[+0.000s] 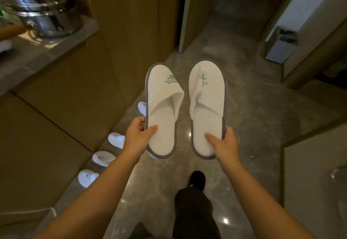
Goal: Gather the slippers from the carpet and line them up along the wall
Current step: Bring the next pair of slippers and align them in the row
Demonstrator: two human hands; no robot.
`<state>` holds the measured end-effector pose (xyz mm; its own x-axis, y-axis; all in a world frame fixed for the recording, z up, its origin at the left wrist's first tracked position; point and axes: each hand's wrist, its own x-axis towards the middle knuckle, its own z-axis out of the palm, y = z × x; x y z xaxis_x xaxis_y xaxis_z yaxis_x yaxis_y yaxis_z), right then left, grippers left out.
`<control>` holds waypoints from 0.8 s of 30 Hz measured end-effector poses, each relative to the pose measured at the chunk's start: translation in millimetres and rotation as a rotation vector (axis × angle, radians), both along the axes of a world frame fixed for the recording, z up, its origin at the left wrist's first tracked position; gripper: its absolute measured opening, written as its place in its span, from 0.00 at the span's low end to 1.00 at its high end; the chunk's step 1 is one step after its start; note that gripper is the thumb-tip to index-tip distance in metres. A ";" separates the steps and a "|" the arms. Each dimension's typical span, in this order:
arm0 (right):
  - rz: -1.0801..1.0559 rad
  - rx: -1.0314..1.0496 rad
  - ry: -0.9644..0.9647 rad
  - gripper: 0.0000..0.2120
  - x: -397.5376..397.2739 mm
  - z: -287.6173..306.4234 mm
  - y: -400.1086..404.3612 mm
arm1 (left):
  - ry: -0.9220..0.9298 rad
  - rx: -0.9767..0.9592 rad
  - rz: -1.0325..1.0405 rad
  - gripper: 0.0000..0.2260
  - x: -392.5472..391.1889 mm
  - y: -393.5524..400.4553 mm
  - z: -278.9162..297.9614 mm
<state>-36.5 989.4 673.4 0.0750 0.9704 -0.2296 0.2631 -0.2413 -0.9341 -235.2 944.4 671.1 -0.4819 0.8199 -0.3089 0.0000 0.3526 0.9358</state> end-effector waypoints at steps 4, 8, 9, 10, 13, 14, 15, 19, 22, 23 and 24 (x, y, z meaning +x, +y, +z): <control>0.132 -0.020 -0.021 0.20 2.3 -13.7 119.2 | -0.047 -0.004 0.126 0.08 10.3 102.2 -16.8; 0.240 -0.084 -0.061 0.19 -8.6 -20.0 223.8 | -0.095 -0.055 0.263 0.08 12.5 180.4 -28.6; 0.257 -0.107 -0.063 0.19 -13.7 -22.4 244.2 | -0.100 -0.081 0.289 0.08 10.3 195.0 -32.9; 0.280 -0.128 -0.061 0.19 -18.9 -26.3 263.0 | -0.112 -0.103 0.315 0.08 7.7 207.9 -38.3; 0.332 -0.189 -0.047 0.20 -38.6 -46.0 314.2 | -0.134 -0.170 0.369 0.09 -5.0 244.8 -59.9; 0.346 -0.203 -0.056 0.21 -46.4 -54.2 331.3 | -0.147 -0.188 0.389 0.11 -10.9 258.8 -68.3; 0.361 -0.218 -0.073 0.22 -54.4 -63.2 348.8 | -0.162 -0.206 0.412 0.13 -17.6 273.3 -77.6; 0.396 -0.245 -0.118 0.22 -91.3 -101.9 421.0 | -0.226 -0.241 0.459 0.11 -51.7 337.8 -121.6; 0.418 -0.244 -0.141 0.19 -120.2 -133.5 473.2 | -0.289 -0.248 0.472 0.10 -77.0 385.7 -155.9; 0.430 -0.252 -0.152 0.19 -130.1 -144.9 490.3 | -0.307 -0.259 0.481 0.10 -85.1 400.9 -167.6; 0.447 -0.266 -0.160 0.19 -139.6 -156.0 506.5 | -0.324 -0.273 0.489 0.10 -92.5 414.4 -179.4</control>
